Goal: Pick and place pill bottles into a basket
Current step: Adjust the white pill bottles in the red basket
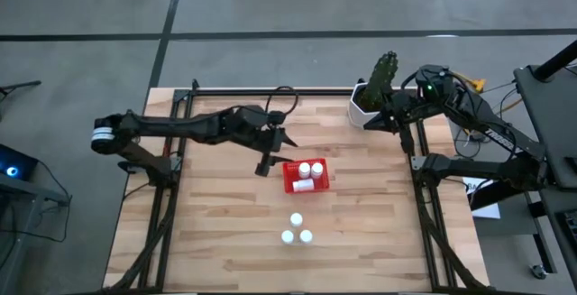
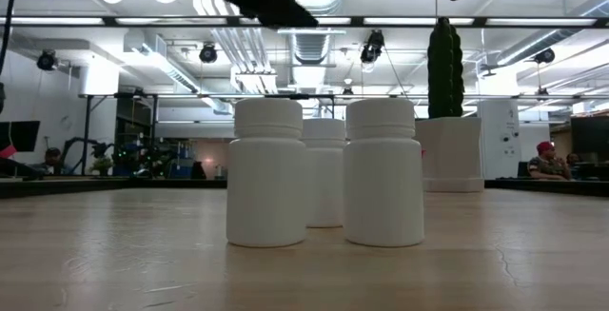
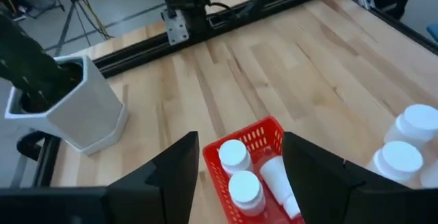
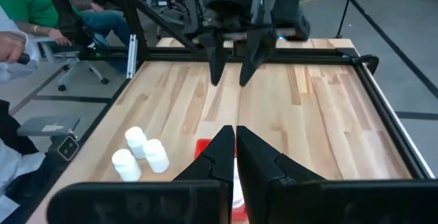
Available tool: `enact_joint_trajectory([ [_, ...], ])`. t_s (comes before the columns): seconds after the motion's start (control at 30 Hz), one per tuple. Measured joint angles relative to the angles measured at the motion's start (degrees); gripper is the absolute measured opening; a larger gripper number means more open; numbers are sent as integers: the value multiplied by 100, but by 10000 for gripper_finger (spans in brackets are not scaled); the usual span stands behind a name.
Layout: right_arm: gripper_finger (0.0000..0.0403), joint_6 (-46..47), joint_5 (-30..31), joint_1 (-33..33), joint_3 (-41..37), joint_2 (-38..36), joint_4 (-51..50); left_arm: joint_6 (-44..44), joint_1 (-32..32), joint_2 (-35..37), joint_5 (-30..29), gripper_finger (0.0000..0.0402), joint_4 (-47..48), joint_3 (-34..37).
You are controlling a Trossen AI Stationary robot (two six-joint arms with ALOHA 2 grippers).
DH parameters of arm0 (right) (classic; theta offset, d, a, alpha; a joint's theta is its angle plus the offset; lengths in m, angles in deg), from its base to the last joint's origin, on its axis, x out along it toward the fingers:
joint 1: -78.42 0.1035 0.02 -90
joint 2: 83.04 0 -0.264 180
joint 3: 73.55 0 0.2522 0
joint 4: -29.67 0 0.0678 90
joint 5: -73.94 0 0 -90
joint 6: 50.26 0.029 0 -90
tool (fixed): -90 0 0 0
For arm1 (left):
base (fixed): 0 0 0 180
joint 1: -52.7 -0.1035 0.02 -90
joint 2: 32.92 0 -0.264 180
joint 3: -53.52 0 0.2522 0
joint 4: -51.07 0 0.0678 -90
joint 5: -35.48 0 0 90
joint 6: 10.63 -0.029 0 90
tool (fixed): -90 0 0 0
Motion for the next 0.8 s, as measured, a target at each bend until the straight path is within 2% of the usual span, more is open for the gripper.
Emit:
enact_joint_trajectory([
  [0.17, 8, -7, 193, -2, -1, 13, -7, 177, 1, 46, -1, 191, -977, 782],
  [0.3, 8, 81, 613, -2, -10, 13, -32, 285, 1, -7, -6, 191, -1283, 1117],
  [0.8, 8, 136, 1204, -2, -10, 40, -32, 310, 69, -148, -1, 191, -1198, 1207],
])
